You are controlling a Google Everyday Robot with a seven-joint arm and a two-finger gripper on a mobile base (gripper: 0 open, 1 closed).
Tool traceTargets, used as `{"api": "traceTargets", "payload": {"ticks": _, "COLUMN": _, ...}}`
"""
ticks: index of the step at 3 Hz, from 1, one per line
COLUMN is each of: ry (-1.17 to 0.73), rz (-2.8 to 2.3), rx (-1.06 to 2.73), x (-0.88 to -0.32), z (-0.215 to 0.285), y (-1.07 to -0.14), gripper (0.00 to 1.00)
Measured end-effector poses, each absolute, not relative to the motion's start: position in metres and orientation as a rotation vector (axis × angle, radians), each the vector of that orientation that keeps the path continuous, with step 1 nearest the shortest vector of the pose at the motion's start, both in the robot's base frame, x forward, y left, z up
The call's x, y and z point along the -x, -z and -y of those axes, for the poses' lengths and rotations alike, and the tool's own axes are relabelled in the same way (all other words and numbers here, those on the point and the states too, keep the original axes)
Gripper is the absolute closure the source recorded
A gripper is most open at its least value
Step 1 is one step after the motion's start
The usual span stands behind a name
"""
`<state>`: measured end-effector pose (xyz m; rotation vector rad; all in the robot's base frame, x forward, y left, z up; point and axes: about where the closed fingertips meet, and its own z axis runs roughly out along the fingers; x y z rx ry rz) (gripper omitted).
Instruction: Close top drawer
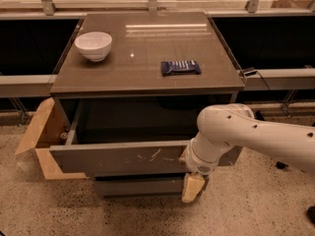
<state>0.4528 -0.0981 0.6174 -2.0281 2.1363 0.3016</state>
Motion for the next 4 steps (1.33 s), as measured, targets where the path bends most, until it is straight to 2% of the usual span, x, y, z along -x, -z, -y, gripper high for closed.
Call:
{"api": "traceTargets", "payload": {"ticks": 1, "ry": -0.302, "rz": -2.136, "rx": 2.028, "x": -0.453, "z": 0.098, "y": -0.617, "gripper": 0.0}}
{"api": "traceTargets", "payload": {"ticks": 2, "ry": -0.302, "rz": -2.135, "rx": 2.027, "x": -0.453, "z": 0.098, "y": -0.617, "gripper": 0.0}}
{"api": "traceTargets", "payload": {"ticks": 3, "ry": -0.252, "rz": -2.11, "rx": 1.97, "x": -0.477, "z": 0.108, "y": -0.627, "gripper": 0.19}}
{"api": "traceTargets", "payload": {"ticks": 4, "ry": -0.166, "rz": -2.075, "rx": 1.919, "x": -0.508, "z": 0.119, "y": -0.64, "gripper": 0.42}}
